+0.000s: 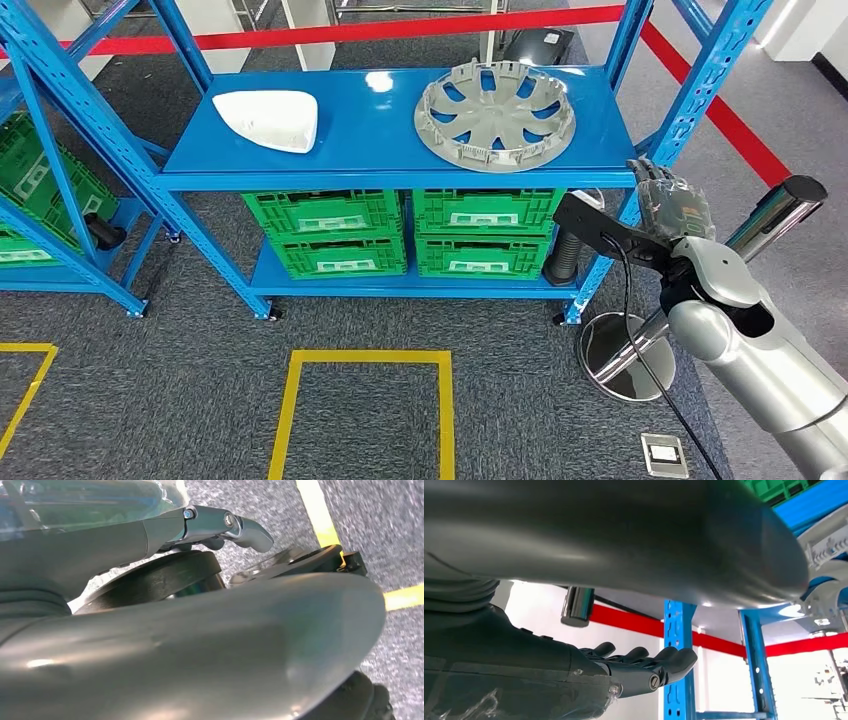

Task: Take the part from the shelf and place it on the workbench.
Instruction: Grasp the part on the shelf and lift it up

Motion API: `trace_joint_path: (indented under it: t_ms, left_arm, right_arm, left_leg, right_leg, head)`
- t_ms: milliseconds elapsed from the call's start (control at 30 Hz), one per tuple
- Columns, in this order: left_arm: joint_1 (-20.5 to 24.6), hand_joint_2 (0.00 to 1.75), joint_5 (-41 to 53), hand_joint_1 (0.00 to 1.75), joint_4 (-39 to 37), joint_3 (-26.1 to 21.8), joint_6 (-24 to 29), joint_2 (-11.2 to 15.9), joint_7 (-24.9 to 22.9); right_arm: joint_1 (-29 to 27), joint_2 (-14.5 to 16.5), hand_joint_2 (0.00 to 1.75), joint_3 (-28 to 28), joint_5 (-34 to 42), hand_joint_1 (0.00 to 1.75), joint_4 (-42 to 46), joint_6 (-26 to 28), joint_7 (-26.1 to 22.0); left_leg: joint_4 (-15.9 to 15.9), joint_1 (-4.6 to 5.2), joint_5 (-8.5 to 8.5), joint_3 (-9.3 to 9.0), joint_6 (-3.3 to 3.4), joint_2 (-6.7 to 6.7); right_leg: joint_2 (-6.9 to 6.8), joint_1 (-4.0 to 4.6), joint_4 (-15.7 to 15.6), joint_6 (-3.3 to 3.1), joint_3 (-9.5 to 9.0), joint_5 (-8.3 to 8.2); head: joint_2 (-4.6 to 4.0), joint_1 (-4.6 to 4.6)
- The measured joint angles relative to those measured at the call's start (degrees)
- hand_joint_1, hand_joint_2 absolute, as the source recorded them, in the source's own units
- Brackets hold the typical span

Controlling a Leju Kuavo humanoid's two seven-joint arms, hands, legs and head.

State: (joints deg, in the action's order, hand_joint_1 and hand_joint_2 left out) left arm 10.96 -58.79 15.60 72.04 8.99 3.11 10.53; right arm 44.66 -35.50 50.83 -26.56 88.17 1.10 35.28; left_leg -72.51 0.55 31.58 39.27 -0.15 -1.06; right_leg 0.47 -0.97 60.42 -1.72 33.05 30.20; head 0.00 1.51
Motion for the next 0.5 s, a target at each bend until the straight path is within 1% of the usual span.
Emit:
trace_joint_path:
  t_ms: [33, 67, 100, 133, 167, 200, 233, 267, 300, 333, 400, 433, 467, 500]
  left_arm:
    - [-0.1, 0.00, 0.0, 0.00, 0.0, 0.0, -0.1, 0.0, 0.0]
    - [-0.1, 0.00, 0.1, 0.00, 0.0, 0.0, -0.1, 0.0, -0.1]
    - [-0.2, 0.00, 0.1, 0.00, 0.0, 0.0, -0.3, 0.0, -0.1]
    - [-0.2, 0.00, 0.2, 0.00, 0.0, 0.0, -0.5, 0.0, -0.1]
    - [-0.3, 0.00, 0.2, 0.00, 0.0, 0.0, -0.6, 0.0, -0.1]
    - [-0.2, 0.00, 0.2, 0.00, 0.0, 0.0, -0.7, -0.1, -0.1]
    - [-0.2, 0.00, 0.2, 0.00, 0.0, 0.0, -0.7, -0.2, -0.2]
    - [-0.2, 0.00, 0.3, 0.00, 0.0, 0.0, -0.7, -0.3, -0.2]
    - [-0.2, 0.00, 0.3, 0.00, 0.0, 0.0, -0.7, -0.4, -0.3]
    - [-0.2, 0.00, 0.3, 0.00, 0.0, 0.0, -0.7, -0.4, -0.3]
    - [-0.3, 0.00, 0.4, 0.00, 0.0, 0.0, -0.7, -0.4, -0.4]
    - [-0.3, 0.00, 0.4, 0.00, 0.0, 0.0, -0.7, -0.5, -0.4]
    - [-0.3, 0.00, 0.5, 0.00, 0.0, 0.0, -0.7, -0.5, -0.5]
    - [-0.3, 0.00, 0.6, 0.00, 0.0, 0.0, -0.7, -0.5, -0.5]
  right_arm:
    - [0.0, 0.0, 0.00, 0.0, 0.0, 0.00, 0.0, 0.1, 0.0]
    - [0.1, 0.0, 0.00, 0.0, 0.0, 0.00, 0.0, 0.2, 0.0]
    - [0.1, 0.0, 0.00, 0.1, 0.1, 0.00, 0.0, 0.3, 0.0]
    - [0.0, 0.0, 0.00, 0.1, 0.2, 0.00, 0.0, 0.4, 0.0]
    - [-0.2, 0.0, 0.00, 0.2, 0.3, 0.00, -0.1, 0.6, 0.0]
    - [-0.3, 0.0, 0.00, 0.3, 0.4, 0.00, -0.1, 0.8, 0.0]
    - [-0.3, 0.0, 0.00, 0.2, 0.5, 0.00, -0.1, 1.0, 0.0]
    - [-0.1, 0.0, 0.00, 0.1, 0.6, 0.00, -0.1, 1.3, 0.0]
    - [0.2, 0.0, 0.00, 0.1, 0.8, 0.00, -0.1, 1.5, 0.0]
    - [0.4, 0.0, 0.00, 0.1, 0.8, 0.00, -0.1, 1.7, 0.0]
    - [0.4, 0.0, 0.00, 0.5, 0.9, 0.00, -0.2, 1.9, 0.0]
    - [0.2, 0.0, 0.00, 0.7, 1.0, 0.00, -0.3, 1.9, 0.0]
    - [0.2, 0.0, 0.00, 0.8, 1.0, 0.00, -0.4, 2.0, 0.0]
    - [0.3, 0.0, 0.00, 0.9, 1.0, 0.00, -0.5, 2.0, 0.0]
  left_leg:
    - [3.2, 0.46, -2.53, -0.86, 1.04, -0.01]
    - [6.1, 0.86, -4.47, -1.85, 2.10, 0.00]
    - [8.4, 1.24, -5.79, -2.66, 2.94, 0.02]
    - [9.6, 1.56, -6.31, -3.08, 3.49, 0.04]
    - [10.0, 1.73, -6.42, -3.29, 3.69, 0.07]
    - [10.9, 1.82, -6.61, -3.55, 3.75, 0.08]
    - [12.4, 1.60, -6.28, -4.26, 3.63, 0.00]
    - [13.9, 1.26, -6.03, -5.00, 3.46, -0.11]
    - [15.4, 0.87, -5.77, -5.71, 3.29, -0.21]
    - [16.4, 0.54, -5.44, -6.24, 3.05, -0.31]
    - [16.4, 0.38, -5.35, -6.29, 2.96, -0.33]
    - [16.3, 0.34, -5.17, -6.31, 2.87, -0.33]
    - [16.0, 0.29, -4.93, -6.34, 2.75, -0.33]
    - [15.5, 0.22, -4.60, -6.36, 2.57, -0.33]
  right_leg:
    - [0.07, 0.32, -0.1, -0.19, -0.41, 0.24]
    - [0.14, 0.62, -0.2, -0.27, -0.70, 0.39]
    - [0.21, 0.67, -0.5, -0.19, -0.86, 0.42]
    - [0.24, 0.58, -0.7, 0.00, -0.87, 0.35]
    - [0.23, 0.45, -1.0, 0.26, -0.81, 0.20]
    - [0.19, 0.35, -1.3, 0.57, -0.85, 0.05]
    - [0.10, 0.38, -1.5, 0.82, -0.80, 0.13]
    - [0.02, 0.43, -1.1, 1.09, -0.46, 0.47]
    - [-0.02, 0.49, 0.4, 1.39, 0.40, 1.28]
    - [-0.06, 0.40, 3.0, 1.68, 1.89, 2.47]
    - [-0.10, 0.04, 9.7, 2.33, 5.78, 4.67]
    - [-0.12, -0.17, 11.8, 2.65, 7.22, 4.72]
    - [-0.16, -0.37, 12.1, 2.94, 7.79, 3.69]
    - [-0.21, -0.56, 10.2, 3.20, 7.32, 1.71]
  head:
    - [0.00, 0.04]
    - [0.00, -0.10]
    - [0.00, -0.27]
    - [0.00, -0.37]
    - [0.00, -0.42]
    - [0.00, -0.30]
    - [0.00, -0.21]
    - [0.00, -0.34]
    - [0.00, -0.56]
    - [0.00, -0.85]
    - [0.00, -1.39]
    - [0.00, -1.54]
    - [0.00, -1.61]
    - [0.00, -1.65]
